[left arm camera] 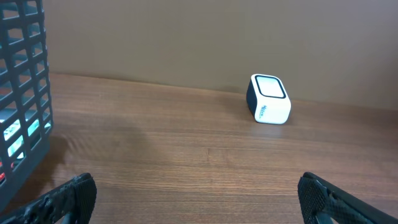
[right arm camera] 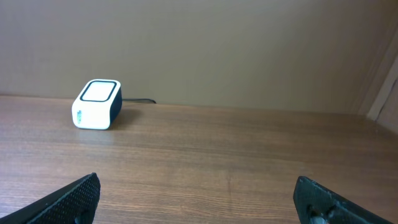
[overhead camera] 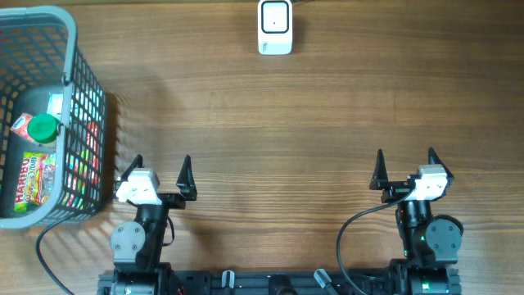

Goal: Scan the item barcode

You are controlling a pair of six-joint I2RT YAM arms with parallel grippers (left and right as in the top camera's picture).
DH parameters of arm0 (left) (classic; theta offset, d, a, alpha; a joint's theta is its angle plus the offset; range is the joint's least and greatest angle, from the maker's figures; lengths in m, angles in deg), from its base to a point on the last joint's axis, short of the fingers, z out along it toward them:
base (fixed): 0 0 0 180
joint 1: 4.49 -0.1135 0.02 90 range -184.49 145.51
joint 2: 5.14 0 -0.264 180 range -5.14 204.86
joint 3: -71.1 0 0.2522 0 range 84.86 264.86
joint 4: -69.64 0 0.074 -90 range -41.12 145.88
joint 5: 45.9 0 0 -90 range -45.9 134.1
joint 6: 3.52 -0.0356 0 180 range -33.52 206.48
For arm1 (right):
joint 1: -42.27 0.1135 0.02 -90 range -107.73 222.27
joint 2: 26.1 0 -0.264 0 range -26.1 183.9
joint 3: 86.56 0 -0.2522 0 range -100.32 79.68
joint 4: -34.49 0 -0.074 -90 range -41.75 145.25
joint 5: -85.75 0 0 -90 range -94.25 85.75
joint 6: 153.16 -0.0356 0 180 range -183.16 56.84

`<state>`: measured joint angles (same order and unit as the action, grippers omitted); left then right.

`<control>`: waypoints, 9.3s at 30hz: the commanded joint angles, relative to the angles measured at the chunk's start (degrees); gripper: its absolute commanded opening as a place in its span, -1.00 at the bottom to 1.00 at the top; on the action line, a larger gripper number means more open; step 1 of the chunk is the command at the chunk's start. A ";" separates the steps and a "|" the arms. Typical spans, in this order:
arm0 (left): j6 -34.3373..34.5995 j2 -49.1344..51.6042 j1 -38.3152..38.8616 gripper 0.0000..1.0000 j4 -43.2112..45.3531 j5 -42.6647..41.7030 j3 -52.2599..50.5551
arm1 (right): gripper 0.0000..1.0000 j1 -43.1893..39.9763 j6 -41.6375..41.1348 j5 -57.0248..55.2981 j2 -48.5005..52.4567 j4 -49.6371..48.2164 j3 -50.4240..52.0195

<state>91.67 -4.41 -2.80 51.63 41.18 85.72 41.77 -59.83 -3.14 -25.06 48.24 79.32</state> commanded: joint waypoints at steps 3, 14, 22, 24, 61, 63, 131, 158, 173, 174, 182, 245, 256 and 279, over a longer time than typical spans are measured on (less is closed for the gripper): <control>-0.28 -0.24 -0.33 1.00 0.07 -0.42 -0.52 | 0.99 1.27 0.81 0.70 0.26 -0.13 0.04; -0.26 -0.24 -0.33 1.00 0.07 -0.42 -0.52 | 1.00 1.27 0.79 0.70 0.26 -0.13 0.04; -0.26 -0.24 -0.33 1.00 0.07 -0.42 -0.52 | 1.00 1.27 0.79 0.70 0.26 -0.13 0.04; -0.26 -0.24 -0.33 1.00 0.07 -0.42 -0.52 | 0.99 1.27 0.79 0.70 0.26 -0.13 0.04; -0.26 -0.24 -0.33 1.00 0.07 -0.42 -0.52 | 0.99 1.27 0.79 0.70 0.26 -0.13 0.04; -0.28 -0.24 -0.33 1.00 0.07 -0.42 -0.52 | 1.00 1.27 0.79 0.70 0.26 -0.13 0.04; -0.31 29.66 -0.33 1.00 -15.67 -9.18 33.55 | 0.99 1.27 0.79 0.70 0.26 -0.13 0.04; 15.30 66.86 -2.73 1.00 -59.63 22.64 99.91 | 0.99 1.27 0.79 0.70 0.26 -0.13 0.04; 28.94 77.50 -38.01 1.00 -63.28 9.79 101.81 | 0.99 1.27 0.76 0.70 0.26 -0.13 0.04; 28.96 78.25 -38.97 1.00 -63.17 9.79 101.81 | 0.99 1.27 0.79 0.70 0.26 -0.13 0.04; 30.18 85.35 -39.30 1.00 -60.57 4.20 101.79 | 1.00 1.27 0.79 0.70 0.26 -0.13 0.04; 30.21 121.44 -38.71 0.90 -50.69 5.49 95.80 | 0.99 1.27 0.79 0.70 0.26 -0.13 0.04; 29.57 121.37 -38.73 0.40 -49.72 5.53 94.40 | 0.99 1.27 0.76 0.70 0.26 -0.13 0.04; 29.81 96.00 -35.85 0.25 -71.47 -7.54 123.60 | 1.00 1.27 0.76 0.70 0.26 -0.13 0.04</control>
<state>121.31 100.55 -41.22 -20.72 37.07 207.29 42.82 -59.83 -3.14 -24.82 48.26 79.32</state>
